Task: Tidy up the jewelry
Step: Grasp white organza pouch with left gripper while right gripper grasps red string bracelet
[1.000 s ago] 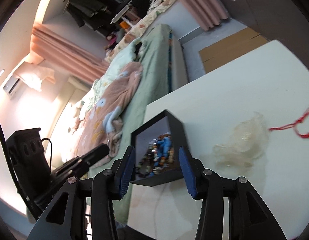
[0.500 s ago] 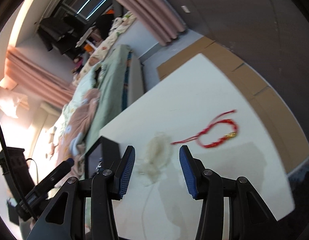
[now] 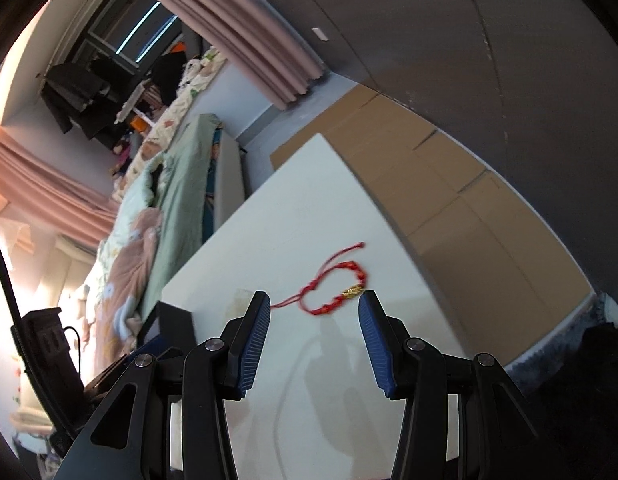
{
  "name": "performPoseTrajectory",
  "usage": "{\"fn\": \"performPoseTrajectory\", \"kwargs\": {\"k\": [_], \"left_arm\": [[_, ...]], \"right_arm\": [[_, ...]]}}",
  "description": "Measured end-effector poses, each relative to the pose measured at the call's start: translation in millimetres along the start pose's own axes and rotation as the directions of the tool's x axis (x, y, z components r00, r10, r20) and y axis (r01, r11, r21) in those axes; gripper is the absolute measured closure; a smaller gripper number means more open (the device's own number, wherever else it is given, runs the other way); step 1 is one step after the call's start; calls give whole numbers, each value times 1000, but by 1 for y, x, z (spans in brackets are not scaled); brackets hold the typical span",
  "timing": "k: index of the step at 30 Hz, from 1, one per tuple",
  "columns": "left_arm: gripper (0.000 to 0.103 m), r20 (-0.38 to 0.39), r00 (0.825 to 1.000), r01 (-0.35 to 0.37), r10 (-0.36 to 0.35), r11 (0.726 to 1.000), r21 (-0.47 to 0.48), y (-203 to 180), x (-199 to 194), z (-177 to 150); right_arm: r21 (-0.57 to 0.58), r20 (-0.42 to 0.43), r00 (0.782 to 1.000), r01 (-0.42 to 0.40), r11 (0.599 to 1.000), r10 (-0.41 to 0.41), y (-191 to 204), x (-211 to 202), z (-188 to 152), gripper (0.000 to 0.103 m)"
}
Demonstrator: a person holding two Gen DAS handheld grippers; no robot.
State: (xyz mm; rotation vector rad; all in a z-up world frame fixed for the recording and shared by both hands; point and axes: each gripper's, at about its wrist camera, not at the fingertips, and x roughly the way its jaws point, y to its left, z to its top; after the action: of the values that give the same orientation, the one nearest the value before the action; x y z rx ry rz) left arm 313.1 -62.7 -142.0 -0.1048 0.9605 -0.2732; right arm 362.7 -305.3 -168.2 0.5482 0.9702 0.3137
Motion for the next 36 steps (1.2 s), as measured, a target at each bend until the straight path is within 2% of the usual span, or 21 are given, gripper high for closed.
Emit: {"fn": "performPoseTrajectory", "kwargs": {"k": [3, 5, 7, 9, 10, 11, 12, 16, 20, 21, 23, 25, 27, 29, 31, 34, 36], "left_arm": [[26, -17, 1000, -22, 22, 1000, 20, -6, 14, 2], [26, -39, 998, -45, 47, 998, 34, -8, 24, 2], [36, -56, 997, -57, 59, 998, 41, -9, 33, 2], [67, -105, 992, -67, 72, 996, 55, -12, 46, 2], [75, -126, 989, -69, 77, 996, 63, -13, 50, 1], [93, -150, 985, -71, 81, 995, 70, -13, 56, 0], [101, -163, 983, -78, 89, 994, 70, -11, 59, -1], [103, -125, 988, -80, 85, 996, 46, -7, 45, 6], [103, -2, 999, -35, 35, 998, 42, -6, 10, 16], [103, 28, 999, -24, 23, 999, 33, -1, 1, 14], [103, 39, 999, -18, 18, 1000, 7, 9, -12, 11], [103, 80, 997, 21, -20, 1000, -14, 18, -30, 15], [103, 126, 992, 28, -21, 998, -49, 28, -50, 21], [103, 161, 985, 75, -64, 995, -66, 35, -62, 22], [103, 181, 982, 71, -58, 995, -66, 39, -70, 23], [103, 206, 975, 102, -81, 990, -93, 54, -84, 22], [103, 224, 971, 107, -79, 988, -115, 66, -94, 20]], "right_arm": [[14, -9, 1000, 28, 1000, -27, -6, 3, 2, 56], [10, -6, 997, 77, 997, -77, -8, 3, 4, 56], [24, -13, 994, 113, 993, -113, -8, 6, 7, 56], [57, -30, 995, 97, 994, -96, -12, 7, 8, 56], [72, -40, 996, 88, 994, -85, -12, 8, 8, 56], [88, -53, 996, 79, 993, -74, -13, 10, 9, 56], [94, -58, 996, 76, 993, -71, -13, 10, 9, 56], [99, -58, 995, 90, 991, -85, -11, 8, 11, 56], [119, -45, 993, 114, 986, -110, -13, 10, 8, 57], [117, -53, 992, 122, 986, -117, -13, 16, 7, 58], [117, -85, 989, 131, 984, -122, -12, 26, 5, 67], [97, -85, 990, 122, 988, -114, -5, 32, 5, 68], [59, -65, 984, 169, 984, -166, 3, 36, 7, 68], [26, -46, 979, 198, 980, -197, 11, 39, 9, 69], [-5, -41, 971, 238, 971, -238, 15, 45, 9, 69], [-54, -55, 952, 299, 953, -302, 21, 56, 6, 76], [-85, -46, 932, 355, 931, -359, 25, 60, 7, 76]]}}
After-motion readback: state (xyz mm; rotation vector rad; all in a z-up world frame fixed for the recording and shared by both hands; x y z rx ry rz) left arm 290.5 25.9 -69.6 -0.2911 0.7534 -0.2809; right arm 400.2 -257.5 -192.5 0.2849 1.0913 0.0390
